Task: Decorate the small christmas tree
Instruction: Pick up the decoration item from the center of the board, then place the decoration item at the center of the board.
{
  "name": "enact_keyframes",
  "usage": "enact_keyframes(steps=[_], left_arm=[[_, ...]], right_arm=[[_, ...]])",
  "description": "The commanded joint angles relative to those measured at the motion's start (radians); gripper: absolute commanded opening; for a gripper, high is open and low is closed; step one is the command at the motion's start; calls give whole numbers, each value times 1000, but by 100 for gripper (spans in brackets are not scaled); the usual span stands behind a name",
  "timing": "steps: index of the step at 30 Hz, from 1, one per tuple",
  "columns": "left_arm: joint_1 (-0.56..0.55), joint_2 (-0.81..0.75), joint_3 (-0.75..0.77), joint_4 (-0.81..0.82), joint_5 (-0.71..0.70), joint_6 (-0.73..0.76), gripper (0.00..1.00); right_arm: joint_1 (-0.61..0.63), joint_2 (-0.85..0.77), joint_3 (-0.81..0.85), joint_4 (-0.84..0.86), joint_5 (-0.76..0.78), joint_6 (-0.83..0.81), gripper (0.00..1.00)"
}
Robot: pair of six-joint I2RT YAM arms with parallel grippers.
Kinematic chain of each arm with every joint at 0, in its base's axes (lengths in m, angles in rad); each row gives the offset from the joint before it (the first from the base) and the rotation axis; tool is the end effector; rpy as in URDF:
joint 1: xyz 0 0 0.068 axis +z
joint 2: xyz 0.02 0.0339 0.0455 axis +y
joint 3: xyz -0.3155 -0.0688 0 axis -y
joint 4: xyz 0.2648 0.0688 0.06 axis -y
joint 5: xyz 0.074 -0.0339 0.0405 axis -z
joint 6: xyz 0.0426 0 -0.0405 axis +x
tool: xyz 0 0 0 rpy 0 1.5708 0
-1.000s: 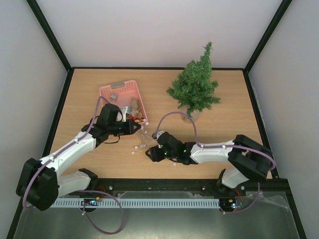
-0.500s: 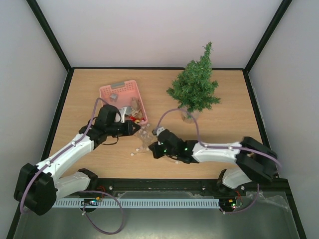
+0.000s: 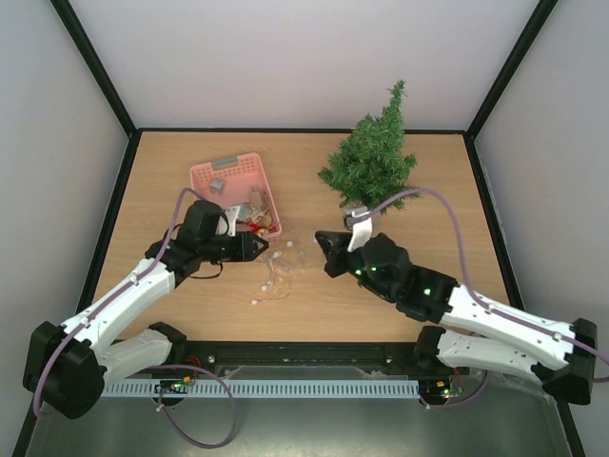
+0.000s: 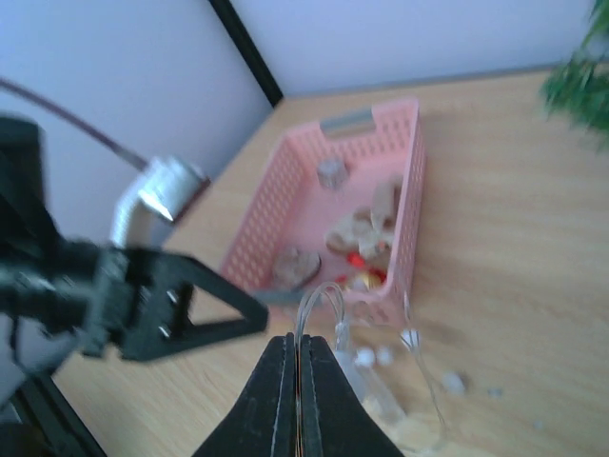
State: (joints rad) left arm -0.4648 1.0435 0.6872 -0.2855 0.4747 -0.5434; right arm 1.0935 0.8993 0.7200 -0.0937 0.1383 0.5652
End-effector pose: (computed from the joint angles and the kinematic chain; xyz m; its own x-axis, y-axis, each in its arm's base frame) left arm 0.1879 -0.1160 0.2830 -0.8334 -0.0966 -0.5442 0.3447 0.6788 -0.6484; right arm 0.1002 0.1810 0.3410 -0.5431 0.1046 -0.8331 -0.6251 0.6121 0.4844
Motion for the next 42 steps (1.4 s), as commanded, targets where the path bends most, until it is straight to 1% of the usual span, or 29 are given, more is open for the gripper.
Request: enact_keyframes(steps=[1,8,14,20,24,25,28,29,30,31,32,36,39,42], left_arm=[[-36,23,21,-28,1,26,40],[-105,44,-6,22,-41,7,45],[-111,93,-53,72,-80,3,46],[-119,165,-68,134,-104,1,49],[-128,210,-67,173,-114,5,49],[-129,219,-65,172,-123,6,47],[-130,229,-50,155,-146,16,33],[-130,225,-43,149,-154,20,26],[-129,220,-35,141,-159,26,16],[-129,212,-25,132,-165,28,8],[-130,203,-12,124,-167,31,3],[-129,139,47,51,-181,18,2],[-129,60,106,-20,-181,-10,2],[-129,-29,154,-48,-164,-48,2]], right_arm=[[6,-94,78,-43,105,-43,2],[6,-194,93,20,141,-57,2],[7,-276,99,72,228,-84,2],[7,-337,88,124,206,-96,2],[6,-355,59,137,199,-76,2],[6,-356,58,137,200,-71,2],[6,-356,72,137,202,-70,2],[7,-355,83,137,200,-76,2],[6,-354,96,138,196,-80,2],[6,-352,108,138,192,-86,2],[6,-350,119,137,189,-92,2],[6,-351,157,154,178,-115,2],[6,-367,190,191,159,-141,2],[7,-387,213,231,132,-162,2]])
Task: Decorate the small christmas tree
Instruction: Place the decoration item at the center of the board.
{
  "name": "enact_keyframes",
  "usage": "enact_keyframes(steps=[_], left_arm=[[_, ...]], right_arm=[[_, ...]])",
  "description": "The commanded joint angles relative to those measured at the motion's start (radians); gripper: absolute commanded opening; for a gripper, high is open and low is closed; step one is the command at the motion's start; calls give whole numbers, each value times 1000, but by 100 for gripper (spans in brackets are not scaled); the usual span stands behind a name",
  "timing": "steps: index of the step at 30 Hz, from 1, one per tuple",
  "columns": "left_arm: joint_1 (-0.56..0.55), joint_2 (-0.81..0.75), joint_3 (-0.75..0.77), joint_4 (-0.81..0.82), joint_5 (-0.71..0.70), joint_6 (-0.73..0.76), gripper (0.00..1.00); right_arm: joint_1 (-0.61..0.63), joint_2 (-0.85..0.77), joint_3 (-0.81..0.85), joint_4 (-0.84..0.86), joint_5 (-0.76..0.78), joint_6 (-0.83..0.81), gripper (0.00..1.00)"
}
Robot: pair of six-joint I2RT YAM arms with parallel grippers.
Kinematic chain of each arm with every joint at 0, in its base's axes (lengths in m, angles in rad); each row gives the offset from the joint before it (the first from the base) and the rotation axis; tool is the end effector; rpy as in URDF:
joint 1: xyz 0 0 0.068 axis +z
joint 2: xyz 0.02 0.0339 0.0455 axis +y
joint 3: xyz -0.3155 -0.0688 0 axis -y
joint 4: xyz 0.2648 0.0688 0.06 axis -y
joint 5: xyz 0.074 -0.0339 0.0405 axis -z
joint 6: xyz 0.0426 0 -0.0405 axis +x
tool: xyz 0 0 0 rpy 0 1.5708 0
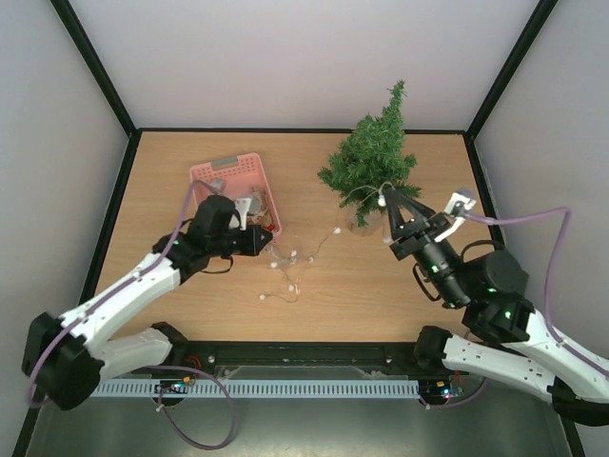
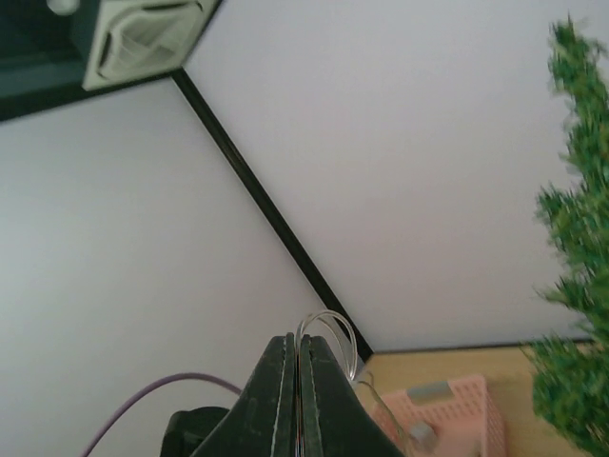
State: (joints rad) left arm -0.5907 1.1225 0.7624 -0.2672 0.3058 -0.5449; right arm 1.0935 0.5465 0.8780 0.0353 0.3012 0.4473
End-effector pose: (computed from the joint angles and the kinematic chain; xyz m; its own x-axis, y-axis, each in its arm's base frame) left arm 0.1964 -0.1471 0.2934 -0.7971 -0.0606 -0.6008 0.3746 0.7307 -0.5708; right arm 0.0518 0.0727 0.4615 -0.1633 0.5834 -0.7956 -0.7214 0.4795 0.4997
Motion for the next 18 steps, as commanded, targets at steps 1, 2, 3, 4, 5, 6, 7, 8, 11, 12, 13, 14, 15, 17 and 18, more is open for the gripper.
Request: enact_keyframes(steps=[1,2,3,4,5,6,7,8,11,12,13,14,15,17,18], left_arm=[[-3,-132,91,-68,16,-60,2],[-3,-155,102,-72,29,-70,2],[-3,-178,115,-82,39,-78,2],[-3,-189,131,-96,43,-82,2],[-3,-202,149,-112,44,-81,2],[-3,-216,165,-126,41,-82,2],[-3,-229,182,-138,37,-82,2],[-3,-241,200,-148,35,-83,2],[-3,-256,252,-172,39,-91,2],[-3,-257,266,-183,37,-89,2],[-3,-255,269,-196,31,-86,2],[-4,-252,268,-214,24,-77,2],[-3,-250,263,-233,16,-67,2],[-3,-247,259,-294,-12,-43,2],[-3,-250,263,-322,-43,-33,2]], right_arm=[[6,-38,61,110,-38,-52,2],[7,-43,66,114,-41,-58,2],[6,-50,69,116,-32,-64,2],[6,-58,68,119,-12,-67,2],[6,-67,62,122,16,-72,2],[8,-76,55,122,47,-72,2],[7,-83,48,117,92,-66,2],[7,-86,50,90,141,-49,2],[7,-72,85,-38,254,-9,2],[6,-66,88,-93,296,5,2],[6,-62,85,-146,365,31,2],[6,-58,81,-208,414,75,2],[6,-58,76,-272,470,114,2],[6,-71,79,-401,580,193,2],[6,-88,89,-455,634,230,2]])
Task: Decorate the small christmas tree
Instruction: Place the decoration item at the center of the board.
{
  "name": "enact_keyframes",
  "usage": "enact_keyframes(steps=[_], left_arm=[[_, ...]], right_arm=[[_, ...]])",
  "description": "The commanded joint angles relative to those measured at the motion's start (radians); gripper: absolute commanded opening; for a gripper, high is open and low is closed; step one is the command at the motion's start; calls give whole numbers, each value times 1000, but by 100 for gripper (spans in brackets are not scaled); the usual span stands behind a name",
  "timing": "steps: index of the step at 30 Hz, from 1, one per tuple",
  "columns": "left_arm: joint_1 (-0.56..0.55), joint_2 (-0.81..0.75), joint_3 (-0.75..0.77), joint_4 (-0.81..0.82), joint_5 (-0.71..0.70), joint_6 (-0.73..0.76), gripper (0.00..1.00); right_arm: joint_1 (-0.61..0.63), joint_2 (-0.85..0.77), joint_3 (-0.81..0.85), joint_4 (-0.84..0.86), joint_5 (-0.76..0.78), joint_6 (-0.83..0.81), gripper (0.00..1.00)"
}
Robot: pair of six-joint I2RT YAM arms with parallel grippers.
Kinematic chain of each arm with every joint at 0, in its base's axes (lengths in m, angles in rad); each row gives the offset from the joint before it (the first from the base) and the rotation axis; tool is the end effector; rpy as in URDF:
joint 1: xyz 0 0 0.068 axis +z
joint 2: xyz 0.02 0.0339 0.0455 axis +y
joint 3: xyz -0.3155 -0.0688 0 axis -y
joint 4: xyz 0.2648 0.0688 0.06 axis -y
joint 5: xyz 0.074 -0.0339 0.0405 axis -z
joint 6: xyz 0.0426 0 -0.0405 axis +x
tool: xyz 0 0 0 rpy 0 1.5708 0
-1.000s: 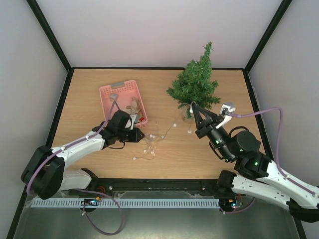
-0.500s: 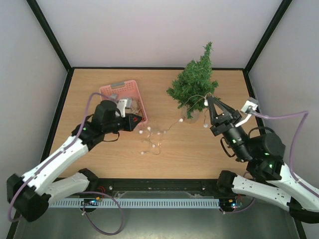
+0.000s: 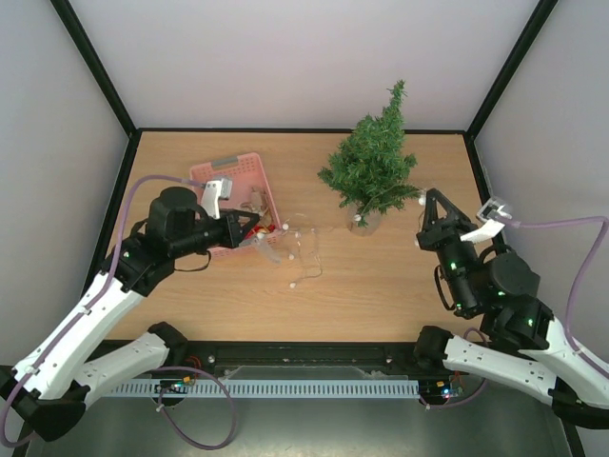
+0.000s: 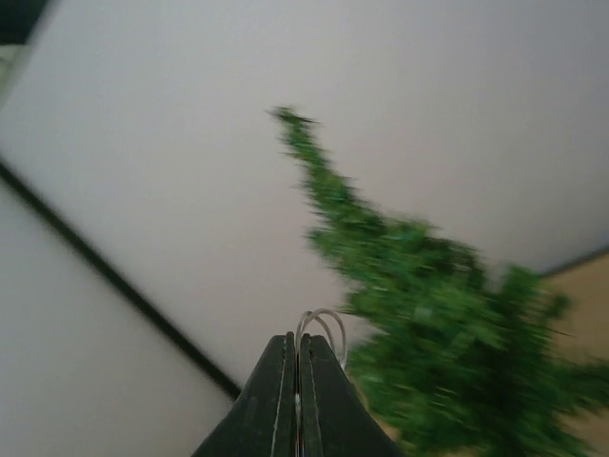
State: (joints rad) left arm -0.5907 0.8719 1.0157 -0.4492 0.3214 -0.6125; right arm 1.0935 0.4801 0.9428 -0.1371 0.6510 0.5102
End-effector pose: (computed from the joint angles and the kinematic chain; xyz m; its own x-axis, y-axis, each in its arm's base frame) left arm 0.1417 -0.1112 0.4180 -0.6520 -0.2196 -0.7257 0.4935 0.6038 -0.6260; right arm 0.0471 0.0348 0.4656 -0.0880 0.6754 -0.7321 -0.4582 0.6252 0.6318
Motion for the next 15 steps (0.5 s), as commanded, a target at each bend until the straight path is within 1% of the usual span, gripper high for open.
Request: enact_keyframes(steps=[1,2,4,7,9,11,13,15], left_arm=[[-3,-6,14,-167,-100,41,2],[-3,-14,22,-191,-153,47,2],[-2,-20,50,-236,-248,66,2],[-1,4,131,-309,-396,94,2],[-1,22,192,-355,-470,100,2],[-2,22,226,-377,-519,102,2],[-2,11,235,-385,-555,95,2],[-2,1,230,-388,-561,93,2]], right_arm=[[6,-34,33,-311,328,176,2],[7,-77,40,-312,365,166,2],[7,-138,52,-251,409,96,2],[6,-191,92,-117,414,-32,2],[6,-205,118,-62,405,-95,2],[6,-205,142,-44,406,-135,2],[7,-210,134,-19,411,-158,2],[6,-212,116,-12,411,-164,2]])
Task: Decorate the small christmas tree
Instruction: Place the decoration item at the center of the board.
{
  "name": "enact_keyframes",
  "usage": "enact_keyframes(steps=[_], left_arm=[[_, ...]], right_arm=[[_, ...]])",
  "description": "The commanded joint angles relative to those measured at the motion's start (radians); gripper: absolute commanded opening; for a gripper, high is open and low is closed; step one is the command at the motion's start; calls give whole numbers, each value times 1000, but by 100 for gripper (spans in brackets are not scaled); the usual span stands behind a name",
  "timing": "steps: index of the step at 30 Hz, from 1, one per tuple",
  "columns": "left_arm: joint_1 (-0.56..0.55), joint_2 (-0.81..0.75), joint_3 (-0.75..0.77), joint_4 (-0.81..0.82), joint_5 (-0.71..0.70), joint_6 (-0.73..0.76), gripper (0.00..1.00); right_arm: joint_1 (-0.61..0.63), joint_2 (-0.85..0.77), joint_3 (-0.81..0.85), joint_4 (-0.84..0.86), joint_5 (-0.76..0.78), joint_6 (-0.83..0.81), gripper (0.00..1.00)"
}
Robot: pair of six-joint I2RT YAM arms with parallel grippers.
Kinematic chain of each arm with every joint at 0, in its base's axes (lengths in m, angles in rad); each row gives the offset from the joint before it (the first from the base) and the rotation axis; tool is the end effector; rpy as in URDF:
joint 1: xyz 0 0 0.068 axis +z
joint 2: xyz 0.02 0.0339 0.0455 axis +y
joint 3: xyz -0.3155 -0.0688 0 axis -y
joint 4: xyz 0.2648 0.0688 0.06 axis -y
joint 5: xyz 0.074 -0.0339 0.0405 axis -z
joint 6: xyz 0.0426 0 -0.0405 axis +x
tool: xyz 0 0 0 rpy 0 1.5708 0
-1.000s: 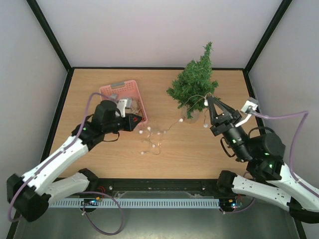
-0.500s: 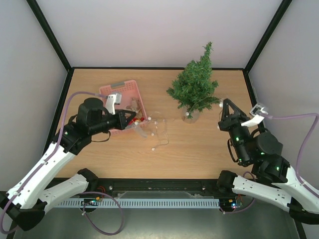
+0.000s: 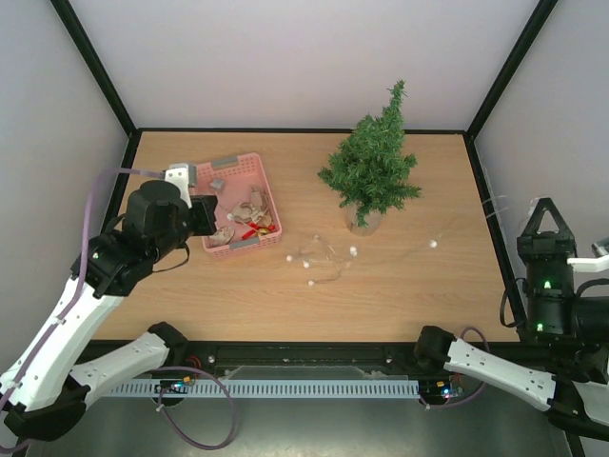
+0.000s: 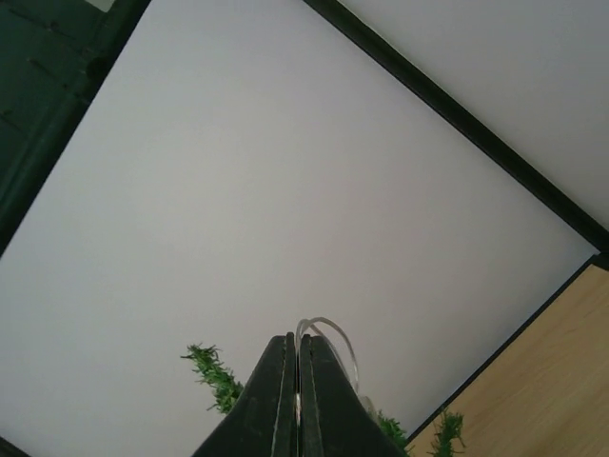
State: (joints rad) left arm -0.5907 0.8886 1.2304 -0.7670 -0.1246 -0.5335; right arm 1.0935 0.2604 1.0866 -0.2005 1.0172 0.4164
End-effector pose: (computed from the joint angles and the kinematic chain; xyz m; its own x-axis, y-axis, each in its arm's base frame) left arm 0.1328 -0.0827 0.4557 -0.5282 -0.2534 -0.8104 0.2206 0.8807 -0.4191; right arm -0.0006 -0.0801 0.4866 0.1853 0.8212 -0.5398 -0.2462 0.5706 0.7835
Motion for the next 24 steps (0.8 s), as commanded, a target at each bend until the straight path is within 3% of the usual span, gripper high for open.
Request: enact_keyframes(steps=[1,7,13,15,20,24], left_arm=[[-1,-17,15,-79,-117,10,2],[-3,-44,6,-107,-178,26,2],[-2,-67,-39,-57,-82,22,2],[-2,-73,-60,-46,-79,18,2],[-2,-80,-74,-39,-95,25,2],[-1,-81,-65,-24,-59,38,2]], right_arm=[[6,11,-32,35,53,-60,2],[6,62,-89,-120,103,20,2],[6,185,-171,-464,-38,357,3],[6,228,-210,-527,-123,467,13],[6,244,-321,-544,-230,593,54],[6,239,-330,-512,-293,518,66]])
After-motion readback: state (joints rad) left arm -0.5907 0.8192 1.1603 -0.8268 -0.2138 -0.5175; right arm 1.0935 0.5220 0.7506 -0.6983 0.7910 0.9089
